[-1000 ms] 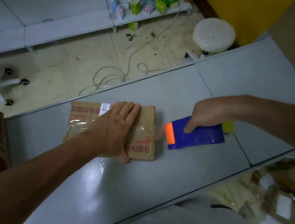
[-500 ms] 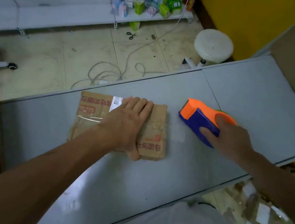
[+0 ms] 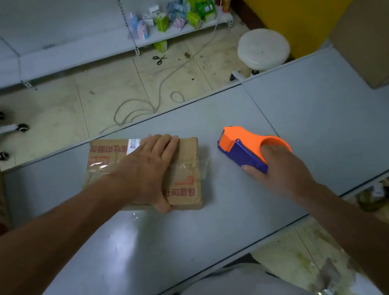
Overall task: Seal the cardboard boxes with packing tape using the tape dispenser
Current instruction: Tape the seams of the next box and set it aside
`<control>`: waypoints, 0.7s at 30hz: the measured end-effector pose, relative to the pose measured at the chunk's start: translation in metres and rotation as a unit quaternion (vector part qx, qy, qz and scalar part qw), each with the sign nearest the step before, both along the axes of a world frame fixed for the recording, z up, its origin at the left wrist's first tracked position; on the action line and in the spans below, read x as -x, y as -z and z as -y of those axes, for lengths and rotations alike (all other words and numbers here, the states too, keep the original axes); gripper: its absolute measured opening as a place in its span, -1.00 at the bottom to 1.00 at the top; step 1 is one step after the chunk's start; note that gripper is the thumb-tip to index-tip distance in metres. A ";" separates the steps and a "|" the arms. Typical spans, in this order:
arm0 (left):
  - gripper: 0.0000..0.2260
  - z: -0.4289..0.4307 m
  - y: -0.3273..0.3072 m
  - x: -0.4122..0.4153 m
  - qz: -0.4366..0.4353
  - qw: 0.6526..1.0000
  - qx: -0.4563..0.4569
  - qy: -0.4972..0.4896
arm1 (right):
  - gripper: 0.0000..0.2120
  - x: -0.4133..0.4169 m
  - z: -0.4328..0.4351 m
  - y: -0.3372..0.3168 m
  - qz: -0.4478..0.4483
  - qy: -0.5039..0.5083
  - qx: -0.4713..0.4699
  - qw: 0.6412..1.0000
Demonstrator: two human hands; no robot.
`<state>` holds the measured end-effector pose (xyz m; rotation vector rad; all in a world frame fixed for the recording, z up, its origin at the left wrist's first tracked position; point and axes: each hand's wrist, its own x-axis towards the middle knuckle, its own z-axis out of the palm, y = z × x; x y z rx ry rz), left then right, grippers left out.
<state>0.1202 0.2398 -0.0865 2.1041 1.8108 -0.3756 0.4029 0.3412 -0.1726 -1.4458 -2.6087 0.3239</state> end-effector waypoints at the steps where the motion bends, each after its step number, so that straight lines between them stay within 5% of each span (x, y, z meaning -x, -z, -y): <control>1: 0.25 0.000 0.001 0.001 0.001 1.000 -0.001 -0.001 | -0.55 -0.001 -0.001 -0.002 -0.008 -0.007 0.007 1.000; 4: 0.26 0.000 0.003 0.000 -0.003 1.000 -0.003 0.000 | -0.65 -0.004 0.004 -0.020 -0.050 0.018 -0.002 0.999; 7: 0.25 0.000 0.004 0.001 -0.003 1.000 -0.009 0.003 | -0.80 0.002 0.025 -0.047 -0.203 0.107 -0.057 0.972; 11: 0.25 0.000 0.004 0.000 -0.002 1.000 -0.006 0.004 | -0.75 0.043 0.048 -0.047 -0.431 0.110 0.277 0.851; 13: 0.25 -0.001 0.004 -0.002 -0.007 1.000 -0.007 0.001 | -0.69 0.061 0.042 -0.037 -0.426 0.063 0.373 0.822; 21: 0.25 -0.002 0.004 -0.001 -0.012 1.000 0.013 -0.010 | -0.82 0.077 0.016 -0.020 -0.384 -0.032 0.466 0.796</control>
